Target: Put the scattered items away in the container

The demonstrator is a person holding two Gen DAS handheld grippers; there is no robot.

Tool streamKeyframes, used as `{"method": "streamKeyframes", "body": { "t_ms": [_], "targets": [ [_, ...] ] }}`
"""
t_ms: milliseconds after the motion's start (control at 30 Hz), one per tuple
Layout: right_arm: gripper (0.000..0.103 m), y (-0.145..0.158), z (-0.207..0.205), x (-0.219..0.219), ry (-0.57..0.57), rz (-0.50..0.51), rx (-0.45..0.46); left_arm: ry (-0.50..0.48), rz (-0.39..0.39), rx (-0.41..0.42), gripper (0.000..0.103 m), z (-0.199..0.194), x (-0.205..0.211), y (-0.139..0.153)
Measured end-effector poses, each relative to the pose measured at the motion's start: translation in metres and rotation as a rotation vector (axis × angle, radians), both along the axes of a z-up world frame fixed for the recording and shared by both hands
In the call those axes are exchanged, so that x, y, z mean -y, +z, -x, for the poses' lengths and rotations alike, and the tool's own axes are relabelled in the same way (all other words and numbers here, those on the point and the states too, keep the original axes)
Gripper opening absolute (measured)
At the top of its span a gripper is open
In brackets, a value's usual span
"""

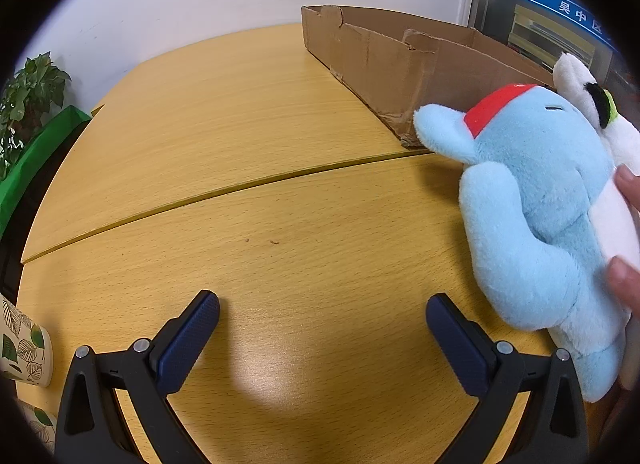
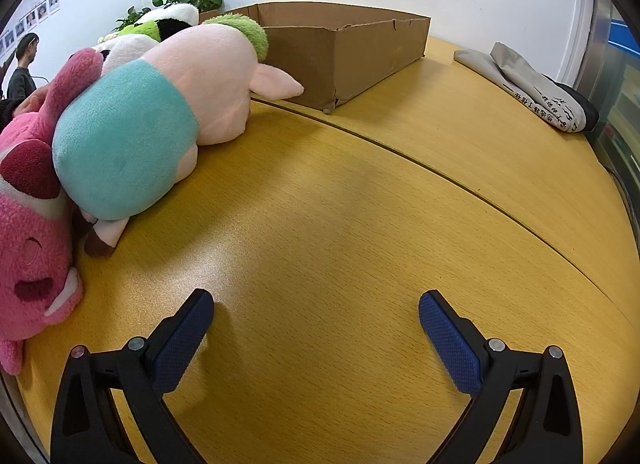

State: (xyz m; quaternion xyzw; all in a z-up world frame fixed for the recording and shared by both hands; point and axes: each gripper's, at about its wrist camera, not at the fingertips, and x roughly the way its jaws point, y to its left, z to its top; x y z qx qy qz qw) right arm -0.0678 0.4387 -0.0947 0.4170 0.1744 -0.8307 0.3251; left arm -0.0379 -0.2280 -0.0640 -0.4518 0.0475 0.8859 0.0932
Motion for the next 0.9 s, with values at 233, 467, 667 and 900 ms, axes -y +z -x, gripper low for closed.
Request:
{"method": "streamKeyframes", "body": {
  "t_ms": [233,467,667,900],
  "targets": [
    [0.103,0.0,0.0,0.0,0.0,0.0,0.0,0.0,0.0,0.0,0.103,-0.001,0.0,0.0],
    [0.103,0.0,0.001,0.0,-0.015,0.0,0.0,0.0,0.0,0.0,0.103,-0.001,0.0,0.0],
    [0.103,0.0,0.002,0.002,-0.044,0.001,0.001,0.015,0.0,0.0,0.103,-0.001,-0.001,0.0],
    [0.103,0.002,-0.026,0.004,-0.271,-0.018,0.021,0.035,0.001,0.0,0.103,-0.001,-0.002,0.0]
  ]
}}
